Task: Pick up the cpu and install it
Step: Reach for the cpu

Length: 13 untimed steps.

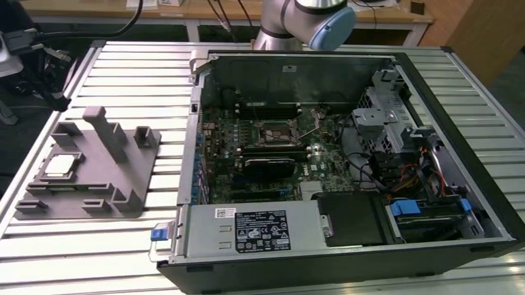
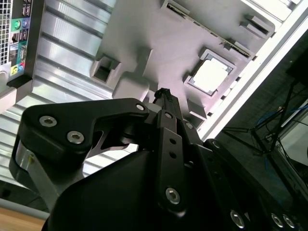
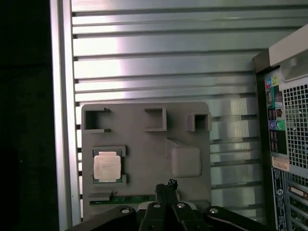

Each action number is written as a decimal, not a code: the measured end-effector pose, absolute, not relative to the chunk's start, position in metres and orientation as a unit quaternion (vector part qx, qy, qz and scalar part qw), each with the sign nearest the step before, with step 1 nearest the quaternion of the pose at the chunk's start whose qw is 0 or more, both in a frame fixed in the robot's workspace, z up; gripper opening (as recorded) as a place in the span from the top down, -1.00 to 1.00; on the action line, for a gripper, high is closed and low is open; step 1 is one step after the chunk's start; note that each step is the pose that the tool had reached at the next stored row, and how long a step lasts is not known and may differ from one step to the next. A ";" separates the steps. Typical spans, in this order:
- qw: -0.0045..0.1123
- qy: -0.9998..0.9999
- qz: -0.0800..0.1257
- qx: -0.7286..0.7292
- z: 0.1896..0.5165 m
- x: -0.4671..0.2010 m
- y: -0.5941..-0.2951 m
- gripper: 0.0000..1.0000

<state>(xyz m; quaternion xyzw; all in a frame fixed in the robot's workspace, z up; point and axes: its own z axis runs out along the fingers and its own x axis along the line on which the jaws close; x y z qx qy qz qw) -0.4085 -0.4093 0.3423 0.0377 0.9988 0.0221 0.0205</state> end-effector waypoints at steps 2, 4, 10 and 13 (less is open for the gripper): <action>0.021 0.999 0.022 0.038 0.340 -0.411 -0.410 0.79; 0.021 0.999 0.022 0.038 0.338 -0.413 -0.410 0.79; 0.021 0.999 0.022 0.038 0.333 -0.420 -0.412 0.79; 0.021 0.999 0.022 0.038 0.330 -0.423 -0.412 0.79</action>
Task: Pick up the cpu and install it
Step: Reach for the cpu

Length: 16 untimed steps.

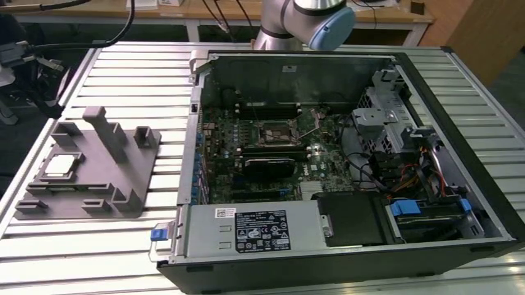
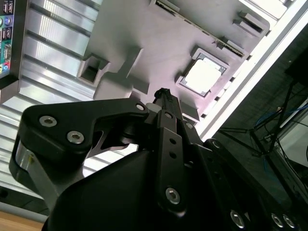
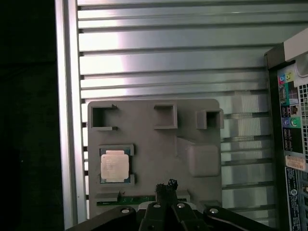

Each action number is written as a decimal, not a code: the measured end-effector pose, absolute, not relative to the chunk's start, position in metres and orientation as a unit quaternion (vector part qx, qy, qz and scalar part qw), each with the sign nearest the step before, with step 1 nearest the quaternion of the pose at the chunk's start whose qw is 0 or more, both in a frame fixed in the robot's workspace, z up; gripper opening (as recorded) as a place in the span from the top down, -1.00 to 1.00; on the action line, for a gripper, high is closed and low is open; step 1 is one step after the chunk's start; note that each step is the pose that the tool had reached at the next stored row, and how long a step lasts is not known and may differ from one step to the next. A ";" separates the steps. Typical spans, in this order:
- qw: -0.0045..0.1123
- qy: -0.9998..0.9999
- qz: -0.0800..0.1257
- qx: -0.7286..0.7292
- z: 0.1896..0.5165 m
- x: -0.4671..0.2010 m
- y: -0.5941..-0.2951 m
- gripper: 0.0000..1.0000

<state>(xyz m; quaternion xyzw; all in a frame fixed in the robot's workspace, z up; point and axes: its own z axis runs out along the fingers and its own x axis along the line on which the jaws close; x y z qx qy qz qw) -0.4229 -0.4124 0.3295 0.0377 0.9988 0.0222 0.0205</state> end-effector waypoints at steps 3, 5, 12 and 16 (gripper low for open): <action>0.021 0.999 0.022 0.038 0.327 -0.426 -0.413 0.79; 0.021 0.999 0.022 0.038 0.325 -0.428 -0.413 0.79; 0.021 0.999 0.022 0.038 0.318 -0.435 -0.415 0.79; 0.021 0.999 0.022 0.038 0.315 -0.437 -0.415 0.79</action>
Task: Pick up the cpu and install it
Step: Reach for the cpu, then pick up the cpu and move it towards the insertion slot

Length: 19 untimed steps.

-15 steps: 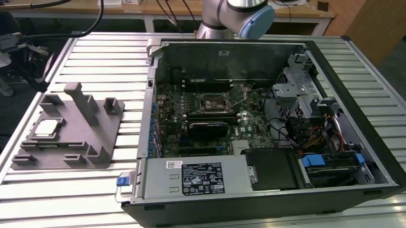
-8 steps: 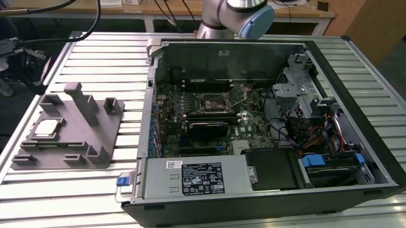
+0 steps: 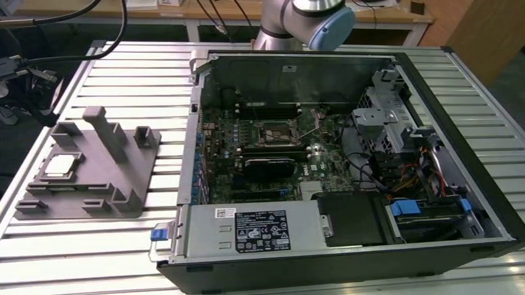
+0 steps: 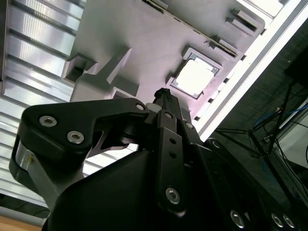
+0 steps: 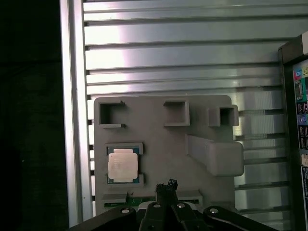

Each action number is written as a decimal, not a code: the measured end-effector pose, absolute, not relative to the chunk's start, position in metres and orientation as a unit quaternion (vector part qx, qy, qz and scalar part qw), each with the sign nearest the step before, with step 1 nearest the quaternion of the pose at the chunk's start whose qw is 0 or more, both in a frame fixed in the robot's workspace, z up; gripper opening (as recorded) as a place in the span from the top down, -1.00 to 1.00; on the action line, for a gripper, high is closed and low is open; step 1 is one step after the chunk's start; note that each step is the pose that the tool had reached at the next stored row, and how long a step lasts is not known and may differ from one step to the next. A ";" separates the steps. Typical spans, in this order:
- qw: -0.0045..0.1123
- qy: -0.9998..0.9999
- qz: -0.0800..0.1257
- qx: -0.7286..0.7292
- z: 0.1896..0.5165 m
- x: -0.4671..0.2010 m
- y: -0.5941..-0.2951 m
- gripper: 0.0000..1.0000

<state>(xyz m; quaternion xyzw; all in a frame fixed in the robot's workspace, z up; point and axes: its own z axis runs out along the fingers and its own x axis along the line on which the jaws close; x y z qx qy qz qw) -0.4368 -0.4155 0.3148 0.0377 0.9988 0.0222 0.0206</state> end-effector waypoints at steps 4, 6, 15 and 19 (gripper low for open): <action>0.020 0.999 0.022 0.038 0.315 -0.437 -0.415 0.79; 0.020 0.999 0.022 0.038 0.315 -0.437 -0.415 0.79; 0.021 0.999 0.022 0.038 0.314 -0.437 -0.415 0.79; 0.020 0.999 0.022 0.038 0.312 -0.437 -0.416 0.79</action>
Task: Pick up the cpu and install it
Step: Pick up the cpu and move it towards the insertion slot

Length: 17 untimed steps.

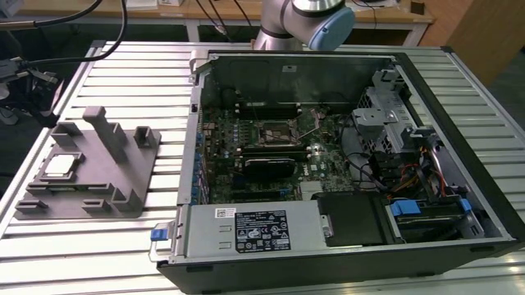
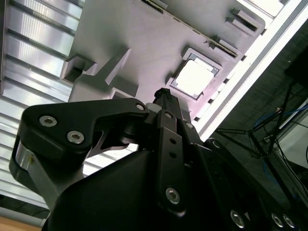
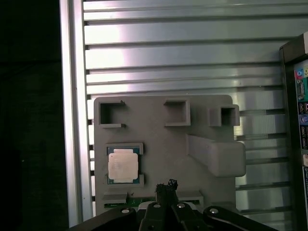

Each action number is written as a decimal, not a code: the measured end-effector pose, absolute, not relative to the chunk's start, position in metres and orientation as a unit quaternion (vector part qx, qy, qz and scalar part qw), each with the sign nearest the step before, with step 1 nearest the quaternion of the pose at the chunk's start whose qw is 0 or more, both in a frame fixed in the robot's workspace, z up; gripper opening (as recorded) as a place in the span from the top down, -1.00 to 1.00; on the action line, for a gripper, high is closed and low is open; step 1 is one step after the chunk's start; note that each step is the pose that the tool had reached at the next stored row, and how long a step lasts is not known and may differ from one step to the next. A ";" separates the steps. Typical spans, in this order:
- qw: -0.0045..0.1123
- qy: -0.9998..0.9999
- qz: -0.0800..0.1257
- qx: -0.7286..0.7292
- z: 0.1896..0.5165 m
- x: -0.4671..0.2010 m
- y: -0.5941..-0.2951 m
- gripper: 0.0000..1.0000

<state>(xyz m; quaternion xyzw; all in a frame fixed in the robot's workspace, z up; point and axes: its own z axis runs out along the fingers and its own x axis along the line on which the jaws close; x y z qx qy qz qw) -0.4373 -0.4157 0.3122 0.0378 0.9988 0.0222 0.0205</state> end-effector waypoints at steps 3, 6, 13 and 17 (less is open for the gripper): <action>0.020 0.999 0.022 0.038 0.310 -0.437 -0.416 0.79; 0.021 0.999 0.022 0.038 0.308 -0.438 -0.417 0.79; 0.021 0.999 0.022 0.038 0.301 -0.440 -0.420 0.79; 0.020 0.999 0.022 0.038 0.297 -0.441 -0.422 0.79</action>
